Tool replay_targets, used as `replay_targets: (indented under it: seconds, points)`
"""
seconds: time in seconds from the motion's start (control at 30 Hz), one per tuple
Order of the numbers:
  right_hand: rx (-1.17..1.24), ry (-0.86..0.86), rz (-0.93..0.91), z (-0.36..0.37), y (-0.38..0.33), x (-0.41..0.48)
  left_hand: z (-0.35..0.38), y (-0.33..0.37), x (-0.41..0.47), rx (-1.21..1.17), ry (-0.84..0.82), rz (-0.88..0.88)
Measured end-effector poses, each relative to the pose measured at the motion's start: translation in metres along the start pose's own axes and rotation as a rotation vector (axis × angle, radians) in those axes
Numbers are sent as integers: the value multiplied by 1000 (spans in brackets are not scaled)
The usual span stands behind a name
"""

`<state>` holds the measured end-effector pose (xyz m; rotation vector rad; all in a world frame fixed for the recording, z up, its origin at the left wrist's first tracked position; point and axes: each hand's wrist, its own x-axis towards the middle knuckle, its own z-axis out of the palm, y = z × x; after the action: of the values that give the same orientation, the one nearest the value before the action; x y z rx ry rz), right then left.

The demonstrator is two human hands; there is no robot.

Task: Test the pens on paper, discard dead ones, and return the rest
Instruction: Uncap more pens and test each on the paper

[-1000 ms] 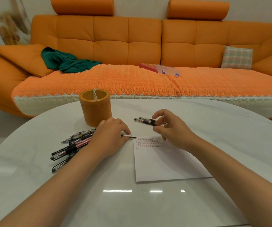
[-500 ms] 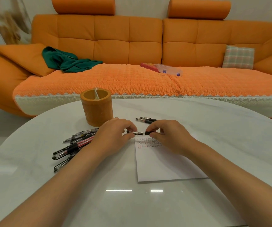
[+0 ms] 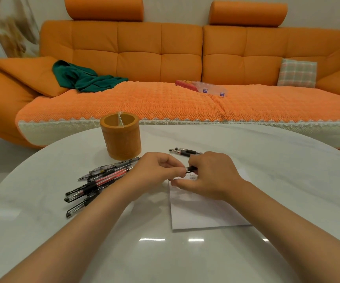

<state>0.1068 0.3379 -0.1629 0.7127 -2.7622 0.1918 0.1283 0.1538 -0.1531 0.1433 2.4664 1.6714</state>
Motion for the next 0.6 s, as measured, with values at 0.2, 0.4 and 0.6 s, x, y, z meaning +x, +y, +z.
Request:
replay_targets:
  seconds: [0.2, 0.4, 0.6]
  points:
    - [-27, 142, 10, 1, -8, -3, -5, 1, -2, -27, -73, -80]
    - [-14, 159, -14, 6, -9, -4, -6, 4, -2, 48, -98, -62]
    - [319, -62, -34, 8, 6, 0, -18, -5, 6, 114, 184, 15]
